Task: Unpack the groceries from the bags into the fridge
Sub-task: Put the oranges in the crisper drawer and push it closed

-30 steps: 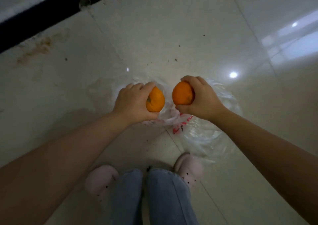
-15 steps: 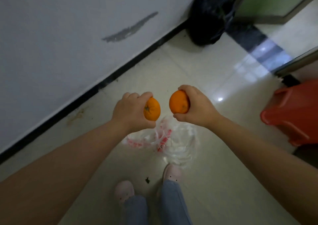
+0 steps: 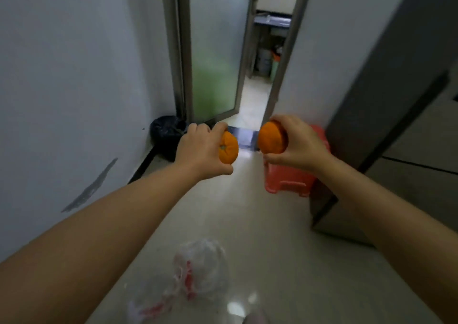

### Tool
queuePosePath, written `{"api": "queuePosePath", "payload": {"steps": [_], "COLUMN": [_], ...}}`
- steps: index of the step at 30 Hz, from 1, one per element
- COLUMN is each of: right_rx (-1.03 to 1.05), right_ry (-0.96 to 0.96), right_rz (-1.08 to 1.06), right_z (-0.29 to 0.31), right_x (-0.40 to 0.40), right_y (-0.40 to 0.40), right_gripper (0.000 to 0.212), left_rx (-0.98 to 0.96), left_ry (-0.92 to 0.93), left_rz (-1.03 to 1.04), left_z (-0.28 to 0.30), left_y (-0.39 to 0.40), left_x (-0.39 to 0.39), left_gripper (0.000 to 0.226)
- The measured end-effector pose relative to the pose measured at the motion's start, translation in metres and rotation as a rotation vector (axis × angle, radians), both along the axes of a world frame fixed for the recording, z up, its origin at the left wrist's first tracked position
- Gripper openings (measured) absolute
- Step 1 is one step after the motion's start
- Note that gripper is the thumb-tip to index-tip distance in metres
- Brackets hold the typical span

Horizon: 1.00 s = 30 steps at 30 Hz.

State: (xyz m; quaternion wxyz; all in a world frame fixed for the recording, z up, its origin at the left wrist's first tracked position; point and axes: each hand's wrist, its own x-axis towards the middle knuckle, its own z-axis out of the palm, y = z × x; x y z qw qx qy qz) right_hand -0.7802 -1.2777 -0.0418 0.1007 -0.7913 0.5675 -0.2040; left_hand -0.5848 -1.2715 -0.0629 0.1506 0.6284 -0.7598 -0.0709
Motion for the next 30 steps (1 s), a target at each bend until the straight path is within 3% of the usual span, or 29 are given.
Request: {"api": "queuePosePath", "payload": {"steps": [7,17,24,30], "right_rx": [-0.168,-0.327,-0.395,-0.504], "right_ry": [0.04,0.133,0.112,0.053], "right_rz": [-0.327,-0.529,-0.619,-0.655], "right_z": [0.106,0.181,0.211,0.237], "right_x": [-0.195,-0.458,-0.59,-0.683], "right_y": [0.113,0.203,0.171,0.092], "right_gripper": [0.075,0.074,0.073,0.074], "left_rx": [-0.193,-0.232,-0.212,-0.332], "left_ry": [0.032,0.239,0.269,0.345], "left_rz": [-0.331,-0.541,-0.487,-0.434], "left_z": [0.098,0.156,0.174,0.207], "left_y": [0.043,0.086,0.06,-0.015], "left_x": [-0.201,-0.496,-0.638,-0.726], "left_gripper": [0.074,0.071,0.07,0.073]}}
